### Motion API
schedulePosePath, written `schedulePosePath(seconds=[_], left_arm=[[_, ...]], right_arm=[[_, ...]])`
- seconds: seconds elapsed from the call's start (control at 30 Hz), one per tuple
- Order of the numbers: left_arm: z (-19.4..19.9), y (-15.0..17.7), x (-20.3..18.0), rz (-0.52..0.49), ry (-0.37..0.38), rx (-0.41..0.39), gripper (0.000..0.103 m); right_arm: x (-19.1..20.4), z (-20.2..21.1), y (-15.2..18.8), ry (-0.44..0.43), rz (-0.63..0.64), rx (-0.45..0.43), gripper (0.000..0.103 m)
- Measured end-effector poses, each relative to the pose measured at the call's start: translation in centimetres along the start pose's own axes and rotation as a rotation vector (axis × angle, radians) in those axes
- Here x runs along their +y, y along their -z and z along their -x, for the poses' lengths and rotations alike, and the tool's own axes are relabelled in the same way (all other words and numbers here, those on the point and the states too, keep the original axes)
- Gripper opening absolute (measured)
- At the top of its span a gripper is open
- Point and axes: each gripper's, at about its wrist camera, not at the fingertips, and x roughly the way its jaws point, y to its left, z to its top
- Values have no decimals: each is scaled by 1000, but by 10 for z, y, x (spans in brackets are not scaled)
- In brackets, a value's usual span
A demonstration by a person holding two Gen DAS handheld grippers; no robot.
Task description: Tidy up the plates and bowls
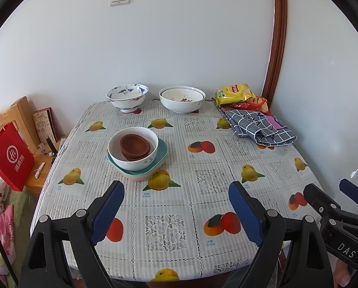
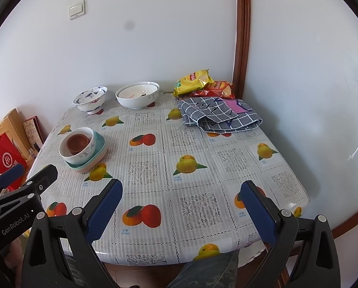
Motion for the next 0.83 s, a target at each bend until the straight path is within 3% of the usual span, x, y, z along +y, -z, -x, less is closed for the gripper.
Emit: schedulePosePath(seconds=[0.83], left_arm=[[0, 2, 11, 18, -5, -4, 91]], right_arm=[[9, 2, 2, -5, 5, -2, 98]])
